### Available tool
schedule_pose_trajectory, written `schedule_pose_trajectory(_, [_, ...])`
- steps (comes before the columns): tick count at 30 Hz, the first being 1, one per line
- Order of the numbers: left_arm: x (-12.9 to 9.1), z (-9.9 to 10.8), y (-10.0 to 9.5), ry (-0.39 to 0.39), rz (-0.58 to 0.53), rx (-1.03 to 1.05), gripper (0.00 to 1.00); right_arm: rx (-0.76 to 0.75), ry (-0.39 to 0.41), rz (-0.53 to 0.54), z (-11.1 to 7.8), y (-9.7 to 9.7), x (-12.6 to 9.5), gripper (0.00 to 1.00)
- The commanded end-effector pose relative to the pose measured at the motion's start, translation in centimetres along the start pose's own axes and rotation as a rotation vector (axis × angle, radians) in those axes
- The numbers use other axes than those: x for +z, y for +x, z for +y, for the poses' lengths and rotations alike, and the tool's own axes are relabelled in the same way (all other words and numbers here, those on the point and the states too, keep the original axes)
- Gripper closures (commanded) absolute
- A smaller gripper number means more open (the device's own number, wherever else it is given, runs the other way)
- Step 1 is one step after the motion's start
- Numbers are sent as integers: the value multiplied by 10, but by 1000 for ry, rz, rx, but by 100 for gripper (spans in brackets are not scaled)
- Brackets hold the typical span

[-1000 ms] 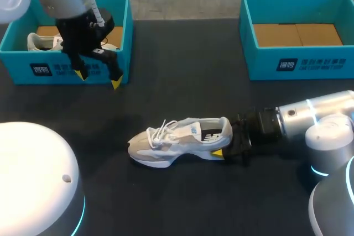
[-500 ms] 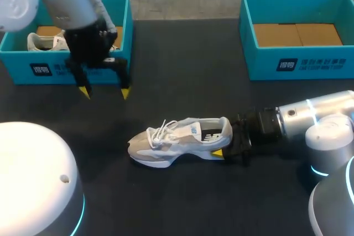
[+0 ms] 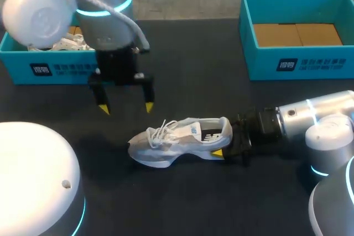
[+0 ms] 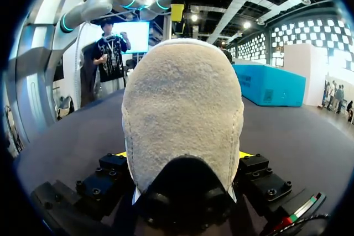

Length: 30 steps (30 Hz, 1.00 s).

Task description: Take the shoe out of the shoebox, open the shoe tongue, remove and reinsert the insole, then place the shoe into the shoebox

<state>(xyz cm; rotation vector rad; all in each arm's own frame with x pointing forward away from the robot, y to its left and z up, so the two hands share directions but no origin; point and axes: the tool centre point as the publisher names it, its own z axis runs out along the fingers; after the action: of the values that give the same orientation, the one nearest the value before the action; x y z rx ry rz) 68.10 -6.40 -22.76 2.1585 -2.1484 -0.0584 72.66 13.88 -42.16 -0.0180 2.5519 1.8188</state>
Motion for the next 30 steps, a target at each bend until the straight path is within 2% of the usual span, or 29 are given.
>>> schedule_pose_trajectory(1, [15,-2,20,-17,-22,-4,0,-1,1,-1,-1,0,4,100])
schedule_pose_trajectory(12, [33,-1,65,-24,-68,-20,0,-1,1,-1,-1,0,4,100])
schedule_pose_trajectory(30, [68,-16,133,-28,-210,-36,0,-1,1,-1,-1,0,4,100])
